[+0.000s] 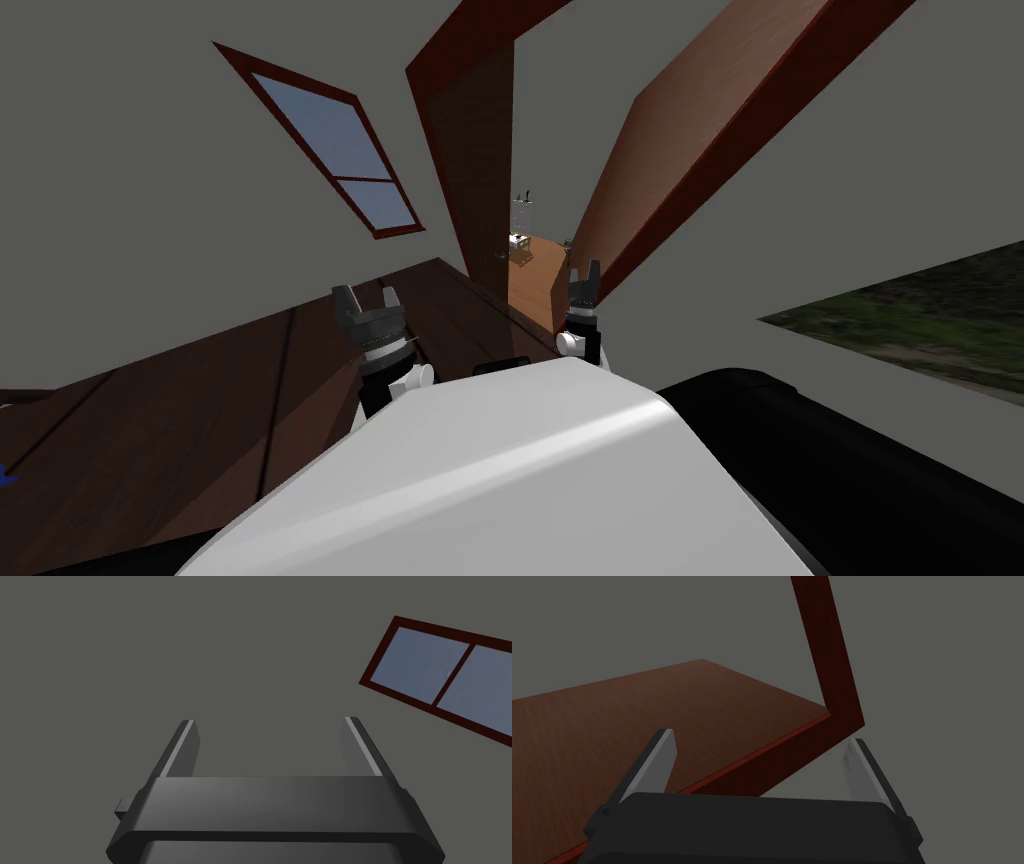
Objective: Push the door open
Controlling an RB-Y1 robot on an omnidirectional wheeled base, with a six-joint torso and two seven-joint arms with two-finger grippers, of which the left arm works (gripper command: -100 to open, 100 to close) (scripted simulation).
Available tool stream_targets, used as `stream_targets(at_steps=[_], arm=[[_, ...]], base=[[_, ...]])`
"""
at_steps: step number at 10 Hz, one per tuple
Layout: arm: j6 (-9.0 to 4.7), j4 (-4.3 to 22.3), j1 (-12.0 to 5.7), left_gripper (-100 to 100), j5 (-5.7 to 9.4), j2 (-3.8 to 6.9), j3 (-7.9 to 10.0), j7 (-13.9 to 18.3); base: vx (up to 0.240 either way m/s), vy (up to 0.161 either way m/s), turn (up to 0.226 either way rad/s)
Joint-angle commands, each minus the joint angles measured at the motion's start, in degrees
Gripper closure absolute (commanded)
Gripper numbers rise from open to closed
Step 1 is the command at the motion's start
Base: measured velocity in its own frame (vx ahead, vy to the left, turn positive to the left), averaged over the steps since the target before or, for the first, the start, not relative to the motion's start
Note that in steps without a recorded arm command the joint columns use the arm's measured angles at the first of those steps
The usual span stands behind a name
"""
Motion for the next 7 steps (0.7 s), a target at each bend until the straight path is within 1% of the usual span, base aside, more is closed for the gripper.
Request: stream_targets(at_steps=[1,3,5,7], arm=[[-0.17,1.9,-0.84,-100,-0.24,0.71,-0.4,0.1],[-0.39,4.3,-1.87,-100,-0.54,1.47,-0.9,0.2],[-0.69,7.7,-3.3,-100,-0.95,2.34,-1.59,0.4],[-0.85,9.5,-4.08,-100,-1.18,2.79,-1.96,0.5]], base=[[0.184,-0.025,-0.052],[0.143,0.038,-0.073],[0.16,0.044,-0.074],[0.113,0.037,-0.044]])
